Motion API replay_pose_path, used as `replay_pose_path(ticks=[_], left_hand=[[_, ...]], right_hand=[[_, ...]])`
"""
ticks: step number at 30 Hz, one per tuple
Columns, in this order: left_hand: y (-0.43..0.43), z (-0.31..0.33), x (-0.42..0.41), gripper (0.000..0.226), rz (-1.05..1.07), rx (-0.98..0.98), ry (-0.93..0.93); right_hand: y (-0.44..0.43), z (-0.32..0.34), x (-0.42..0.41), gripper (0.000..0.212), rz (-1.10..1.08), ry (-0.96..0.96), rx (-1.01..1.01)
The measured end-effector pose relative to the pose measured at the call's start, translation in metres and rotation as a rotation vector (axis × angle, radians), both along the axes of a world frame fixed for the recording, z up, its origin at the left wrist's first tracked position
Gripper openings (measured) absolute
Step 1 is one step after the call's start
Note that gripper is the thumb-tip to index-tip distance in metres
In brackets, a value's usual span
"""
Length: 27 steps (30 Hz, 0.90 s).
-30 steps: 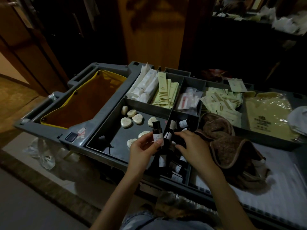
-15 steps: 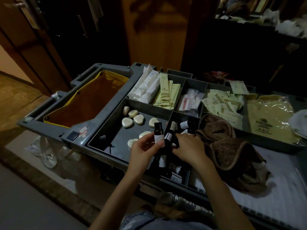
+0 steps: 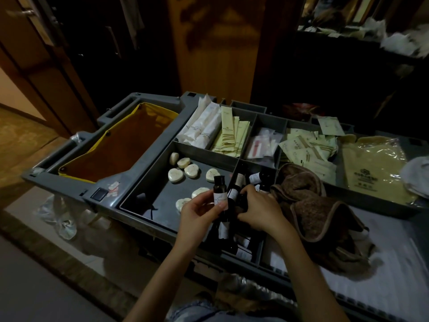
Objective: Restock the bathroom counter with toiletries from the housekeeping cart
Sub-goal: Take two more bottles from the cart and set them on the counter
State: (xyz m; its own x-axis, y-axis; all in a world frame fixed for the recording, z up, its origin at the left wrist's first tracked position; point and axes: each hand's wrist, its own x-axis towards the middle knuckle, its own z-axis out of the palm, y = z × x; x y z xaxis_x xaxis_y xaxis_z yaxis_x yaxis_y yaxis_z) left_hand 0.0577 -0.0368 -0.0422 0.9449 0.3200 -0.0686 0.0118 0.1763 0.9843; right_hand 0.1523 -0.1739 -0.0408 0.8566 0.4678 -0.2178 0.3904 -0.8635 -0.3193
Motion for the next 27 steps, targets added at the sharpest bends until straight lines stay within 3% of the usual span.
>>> replay_pose_path(ticks=[15,18,21,27], left_hand=[[0.001,-0.001,-0.001,0.025,-0.011,0.000,-0.004],[0.001,0.000,-0.001,0.024,-0.007,0.004,-0.001],[0.001,0.000,-0.001,0.024,0.000,0.009,-0.002],[0.000,0.005,-0.002,0.024,-0.019,-0.017,-0.005]], right_hand=[[-0.004,-0.004,-0.007,0.069,-0.099,0.028,0.327],[-0.004,-0.003,-0.003,0.069,-0.096,0.040,0.297],[-0.002,0.001,0.003,0.073,-0.088,0.080,0.257],[-0.006,0.000,0.008,0.073,-0.144,0.204,0.425]])
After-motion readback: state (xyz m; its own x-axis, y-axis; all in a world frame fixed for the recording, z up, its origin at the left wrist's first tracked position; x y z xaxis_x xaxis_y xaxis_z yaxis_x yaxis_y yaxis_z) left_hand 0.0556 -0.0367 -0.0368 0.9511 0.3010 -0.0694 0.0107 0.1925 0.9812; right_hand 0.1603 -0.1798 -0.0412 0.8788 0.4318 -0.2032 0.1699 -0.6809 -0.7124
